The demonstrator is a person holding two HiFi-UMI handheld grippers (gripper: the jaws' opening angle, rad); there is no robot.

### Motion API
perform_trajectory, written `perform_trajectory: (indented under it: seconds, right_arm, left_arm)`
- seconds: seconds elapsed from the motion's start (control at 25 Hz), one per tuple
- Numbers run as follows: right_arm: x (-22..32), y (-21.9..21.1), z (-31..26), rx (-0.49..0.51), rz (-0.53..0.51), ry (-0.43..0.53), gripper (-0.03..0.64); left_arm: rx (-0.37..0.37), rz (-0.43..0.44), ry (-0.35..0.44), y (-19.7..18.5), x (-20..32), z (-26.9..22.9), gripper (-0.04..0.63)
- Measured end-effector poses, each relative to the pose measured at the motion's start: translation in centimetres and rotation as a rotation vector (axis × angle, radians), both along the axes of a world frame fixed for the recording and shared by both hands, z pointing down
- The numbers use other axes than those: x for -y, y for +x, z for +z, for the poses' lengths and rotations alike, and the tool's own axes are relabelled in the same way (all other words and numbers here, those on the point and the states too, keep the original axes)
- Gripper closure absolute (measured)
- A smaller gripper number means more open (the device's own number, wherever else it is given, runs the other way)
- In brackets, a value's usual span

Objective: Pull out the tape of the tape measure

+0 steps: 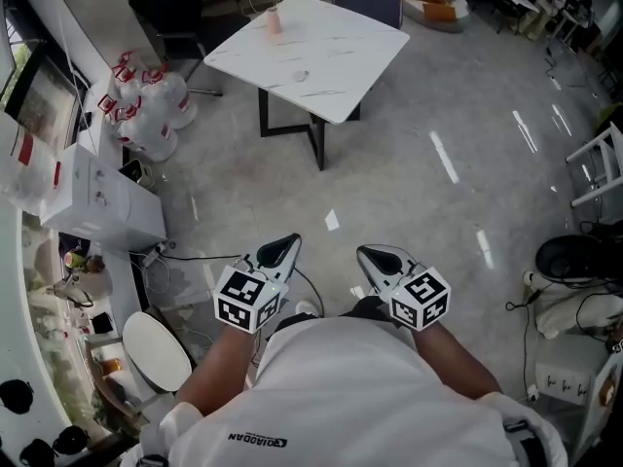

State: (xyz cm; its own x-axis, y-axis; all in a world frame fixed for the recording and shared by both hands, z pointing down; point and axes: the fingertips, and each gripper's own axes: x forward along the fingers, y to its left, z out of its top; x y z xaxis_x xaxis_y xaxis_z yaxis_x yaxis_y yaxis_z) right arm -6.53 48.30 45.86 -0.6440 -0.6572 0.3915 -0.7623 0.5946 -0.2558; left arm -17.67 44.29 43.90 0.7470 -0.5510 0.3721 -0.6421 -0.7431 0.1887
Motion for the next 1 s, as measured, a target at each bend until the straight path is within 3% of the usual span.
perform_trajectory:
  seconds: [0.48, 0.72, 1.0]
  right_arm:
    - [3.4, 1.0, 1.1, 0.006, 0.055, -0.035, 0.611]
    - [9.7, 3.7, 0.8, 0.022, 0.048, -0.033, 0.611]
    - [18.5, 7.3, -1.7, 0.033, -0.005, 0.033, 0.611]
  left_arm:
    - [-0.019, 0.028, -0.031, 1.1, 3.0, 1.1, 0.586]
    - [-0.004, 0.004, -0.040, 3.6, 7.8, 1.2, 0.586]
    - [-0.008, -0.057, 0.021, 7.2, 15.7, -1.4, 0.587]
